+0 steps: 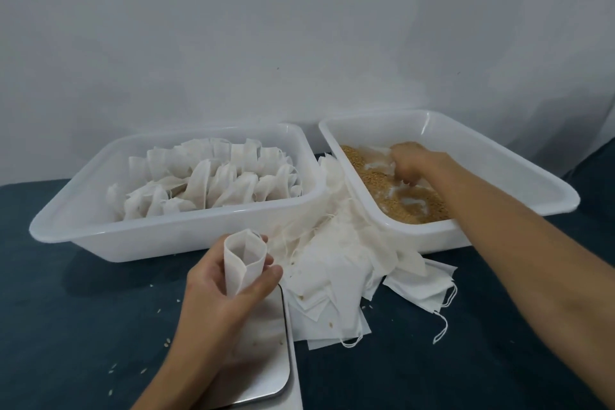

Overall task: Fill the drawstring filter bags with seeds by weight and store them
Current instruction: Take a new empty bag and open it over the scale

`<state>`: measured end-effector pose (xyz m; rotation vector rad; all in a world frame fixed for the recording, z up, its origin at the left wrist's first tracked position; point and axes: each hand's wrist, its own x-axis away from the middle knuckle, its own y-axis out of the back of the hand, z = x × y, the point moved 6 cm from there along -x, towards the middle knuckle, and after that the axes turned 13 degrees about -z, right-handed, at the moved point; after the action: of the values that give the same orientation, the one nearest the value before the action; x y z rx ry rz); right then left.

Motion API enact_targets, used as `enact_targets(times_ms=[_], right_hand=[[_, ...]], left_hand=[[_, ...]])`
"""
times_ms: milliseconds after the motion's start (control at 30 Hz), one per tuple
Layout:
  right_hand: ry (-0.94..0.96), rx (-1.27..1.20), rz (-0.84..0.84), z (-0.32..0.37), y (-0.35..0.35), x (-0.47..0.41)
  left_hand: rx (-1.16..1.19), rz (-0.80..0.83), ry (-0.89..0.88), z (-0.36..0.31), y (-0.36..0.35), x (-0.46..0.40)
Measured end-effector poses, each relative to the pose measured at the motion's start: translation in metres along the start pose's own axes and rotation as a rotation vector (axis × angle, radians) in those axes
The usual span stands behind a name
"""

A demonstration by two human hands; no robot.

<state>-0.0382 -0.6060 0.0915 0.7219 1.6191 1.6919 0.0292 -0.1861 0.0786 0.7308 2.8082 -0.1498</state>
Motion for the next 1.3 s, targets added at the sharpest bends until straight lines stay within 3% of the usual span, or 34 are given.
enact_targets(times_ms=[167,367,700,800,1000,1133,1300], right_hand=[[0.028,-0.049,-0.024,0.013,-0.006,-0.003],[0.107,-0.248,0.083,0.030,-0.018,-0.004],[0.026,-0.440,0.128,0.010,-0.005,0.011],[0.023,-0.501,0.056,0.004,0.007,0.021],[0.047,-0.445,-0.244,-0.013,0.043,0.060],[0.043,-0.419,-0.297,-0.022,0.057,0.092],[0.188,-0.479,-0.330,0.003,0.088,0.142]], left_hand=[[-0.015,-0.001,-0.013,0.001,0.000,0.001],[-0.022,0.011,-0.013,-0.002,-0.002,0.002],[0.001,0.001,-0.022,-0.005,-0.001,0.002],[0.009,-0.002,-0.029,-0.004,-0.001,0.001],[0.001,0.010,-0.029,0.000,0.000,-0.001],[-0.027,0.020,-0.033,0.002,0.000,0.000],[-0.014,0.025,-0.043,0.000,-0.001,0.000]])
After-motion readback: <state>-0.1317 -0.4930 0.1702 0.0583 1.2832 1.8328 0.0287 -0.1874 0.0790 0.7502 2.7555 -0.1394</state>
